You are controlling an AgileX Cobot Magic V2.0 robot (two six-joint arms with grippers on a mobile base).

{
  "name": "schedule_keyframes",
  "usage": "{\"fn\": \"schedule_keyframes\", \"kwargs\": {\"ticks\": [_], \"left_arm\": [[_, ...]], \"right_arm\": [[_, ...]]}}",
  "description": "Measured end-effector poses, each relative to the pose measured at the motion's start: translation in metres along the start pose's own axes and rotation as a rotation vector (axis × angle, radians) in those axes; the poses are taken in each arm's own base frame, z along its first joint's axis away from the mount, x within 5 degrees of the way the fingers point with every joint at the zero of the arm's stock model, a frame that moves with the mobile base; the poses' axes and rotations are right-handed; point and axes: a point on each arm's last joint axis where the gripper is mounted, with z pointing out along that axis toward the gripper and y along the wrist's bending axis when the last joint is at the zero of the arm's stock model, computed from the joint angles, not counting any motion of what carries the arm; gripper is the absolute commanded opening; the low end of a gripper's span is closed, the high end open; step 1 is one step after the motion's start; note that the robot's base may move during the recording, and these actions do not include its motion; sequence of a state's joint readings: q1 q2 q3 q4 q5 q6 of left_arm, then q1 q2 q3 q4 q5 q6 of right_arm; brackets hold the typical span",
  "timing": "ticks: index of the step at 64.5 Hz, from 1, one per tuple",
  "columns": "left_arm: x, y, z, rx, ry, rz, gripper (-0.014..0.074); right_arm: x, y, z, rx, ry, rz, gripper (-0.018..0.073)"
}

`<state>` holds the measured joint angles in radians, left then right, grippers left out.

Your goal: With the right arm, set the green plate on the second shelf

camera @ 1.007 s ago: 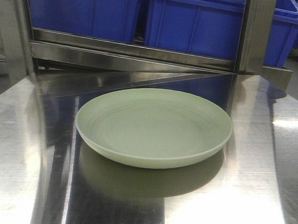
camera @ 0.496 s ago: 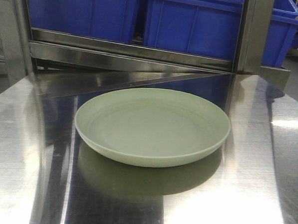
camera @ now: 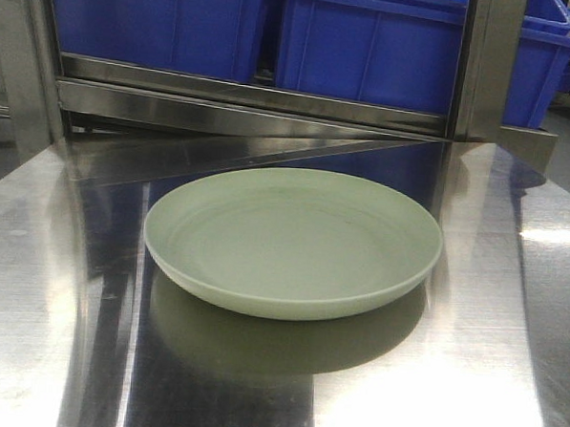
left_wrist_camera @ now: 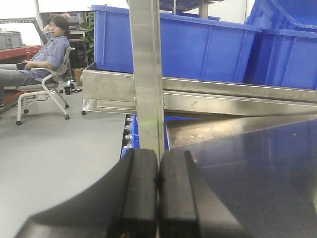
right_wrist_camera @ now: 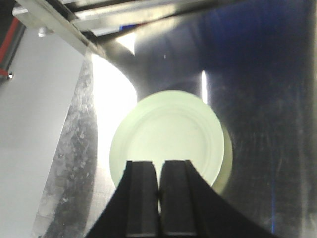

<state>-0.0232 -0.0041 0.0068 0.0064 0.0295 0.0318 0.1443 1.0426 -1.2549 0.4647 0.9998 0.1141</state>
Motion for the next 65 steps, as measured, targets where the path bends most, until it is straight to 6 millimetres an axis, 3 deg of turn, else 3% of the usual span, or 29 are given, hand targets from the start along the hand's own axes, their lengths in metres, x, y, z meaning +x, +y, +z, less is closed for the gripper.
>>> {"fn": "schedule_keyframes", "kwargs": {"ticks": [6, 14, 29, 44, 65], "left_arm": [[0.0, 0.0, 0.0, 0.0, 0.0, 0.0, 0.013], [0.0, 0.0, 0.0, 0.0, 0.0, 0.0, 0.013], [0.0, 0.0, 0.0, 0.0, 0.0, 0.0, 0.013], [0.0, 0.0, 0.0, 0.0, 0.0, 0.0, 0.013], [0.0, 0.0, 0.0, 0.0, 0.0, 0.0, 0.013]], "right_arm": [[-0.003, -0.006, 0.019, 0.017, 0.057, 0.024, 0.0453], [-0.004, -0.018, 0.048, 0.044, 0.146, 0.063, 0.0524], [0.021, -0.041, 0.112, 0.084, 0.363, 0.142, 0.0528], [0.038, -0.06, 0.168, 0.13, 0.442, 0.197, 0.0528], [0.057, -0.076, 0.211, 0.177, 0.563, 0.232, 0.0528]]}}
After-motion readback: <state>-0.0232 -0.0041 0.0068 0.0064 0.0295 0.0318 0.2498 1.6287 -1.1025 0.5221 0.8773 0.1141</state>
